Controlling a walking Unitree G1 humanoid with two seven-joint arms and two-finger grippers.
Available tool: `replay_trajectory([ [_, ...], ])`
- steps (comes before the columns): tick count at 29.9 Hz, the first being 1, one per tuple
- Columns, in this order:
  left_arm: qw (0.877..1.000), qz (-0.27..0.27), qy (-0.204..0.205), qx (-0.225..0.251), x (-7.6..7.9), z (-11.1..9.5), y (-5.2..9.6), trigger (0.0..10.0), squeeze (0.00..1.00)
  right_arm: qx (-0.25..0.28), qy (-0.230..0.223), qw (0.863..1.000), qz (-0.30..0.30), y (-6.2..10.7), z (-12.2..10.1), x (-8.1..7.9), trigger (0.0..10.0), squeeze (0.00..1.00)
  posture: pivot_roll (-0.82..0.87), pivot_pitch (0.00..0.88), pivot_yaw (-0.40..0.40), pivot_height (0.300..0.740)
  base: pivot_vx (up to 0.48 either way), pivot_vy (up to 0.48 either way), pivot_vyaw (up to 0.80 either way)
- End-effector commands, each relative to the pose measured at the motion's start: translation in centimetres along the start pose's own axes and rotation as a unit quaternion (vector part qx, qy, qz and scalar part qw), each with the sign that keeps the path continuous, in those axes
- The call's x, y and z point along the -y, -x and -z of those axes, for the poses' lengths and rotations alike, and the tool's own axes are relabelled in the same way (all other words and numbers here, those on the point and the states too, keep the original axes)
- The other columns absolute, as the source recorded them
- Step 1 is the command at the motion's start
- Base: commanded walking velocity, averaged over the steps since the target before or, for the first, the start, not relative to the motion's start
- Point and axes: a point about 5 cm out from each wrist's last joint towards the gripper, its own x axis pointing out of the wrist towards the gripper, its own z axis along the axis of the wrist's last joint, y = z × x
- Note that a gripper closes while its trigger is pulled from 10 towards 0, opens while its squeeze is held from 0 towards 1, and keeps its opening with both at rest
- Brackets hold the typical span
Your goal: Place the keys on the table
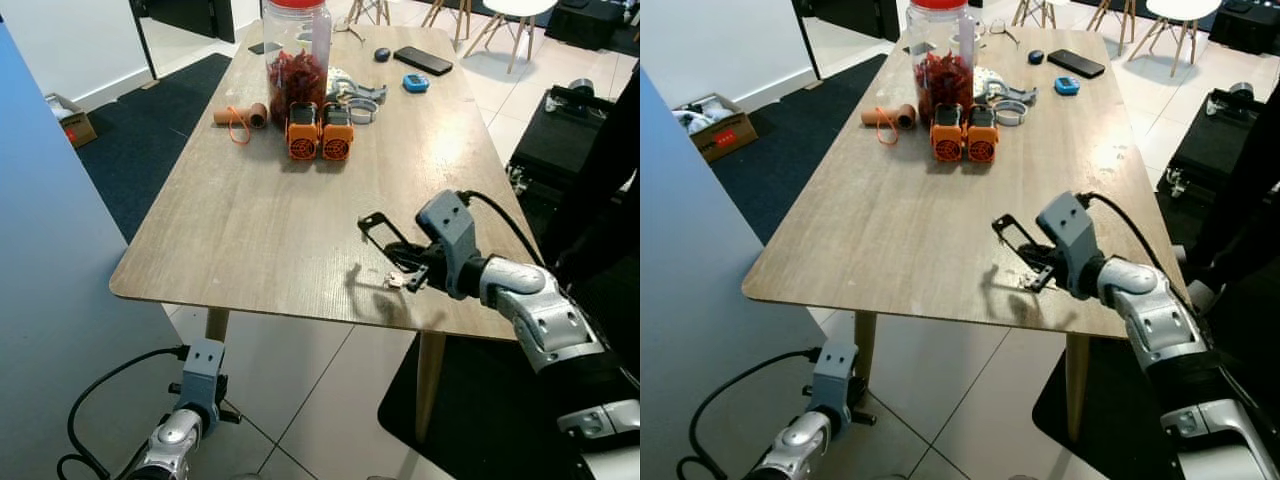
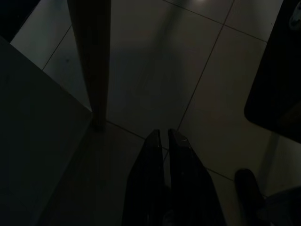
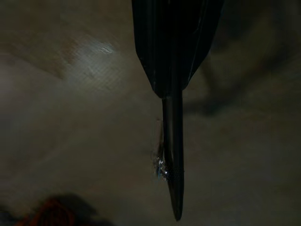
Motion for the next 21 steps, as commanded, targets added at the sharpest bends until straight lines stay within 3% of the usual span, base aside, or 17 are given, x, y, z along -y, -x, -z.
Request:
replay_trajectory([
  [1,1.000,-0.001,0.008,-0.004,0.0,0.3,0.1,10.0,0.00,-0.006,0.032,0.999,0.023,-0.1,-0.3,0.5,10.0,0.00,0.06,0.060,-0.014,0.740,0.000,0.000,0.00],
  [7,1.000,-0.003,0.008,-0.004,0.0,0.2,0.1,10.0,0.00,0.008,0.080,0.994,0.069,-0.3,-0.8,1.2,10.0,0.00,0.05,0.057,-0.012,0.740,0.000,0.000,0.00],
  [9,1.000,-0.004,0.007,-0.004,-0.1,0.2,0.1,10.0,0.00,0.024,0.108,0.990,0.083,-0.9,-1.1,0.8,10.0,0.00,0.06,0.056,-0.014,0.740,0.000,0.000,0.00],
  [14,1.000,-0.005,0.008,-0.003,-0.1,0.2,0.0,10.0,0.00,0.041,0.125,0.987,0.091,-1.4,-1.6,0.3,10.0,0.00,0.05,0.057,-0.016,0.740,0.000,0.000,0.00],
  [17,1.000,-0.005,0.008,-0.003,0.0,0.2,0.0,10.0,0.00,0.059,0.130,0.986,0.082,-2.0,-2.2,-0.1,10.0,0.00,0.05,0.057,-0.017,0.740,0.000,0.000,0.00],
  [21,1.000,-0.006,0.009,-0.003,0.0,0.2,0.1,10.0,0.00,0.088,0.114,0.989,0.019,-2.5,-3.0,-1.7,10.0,0.00,0.06,0.056,-0.021,0.740,0.000,0.000,0.00],
])
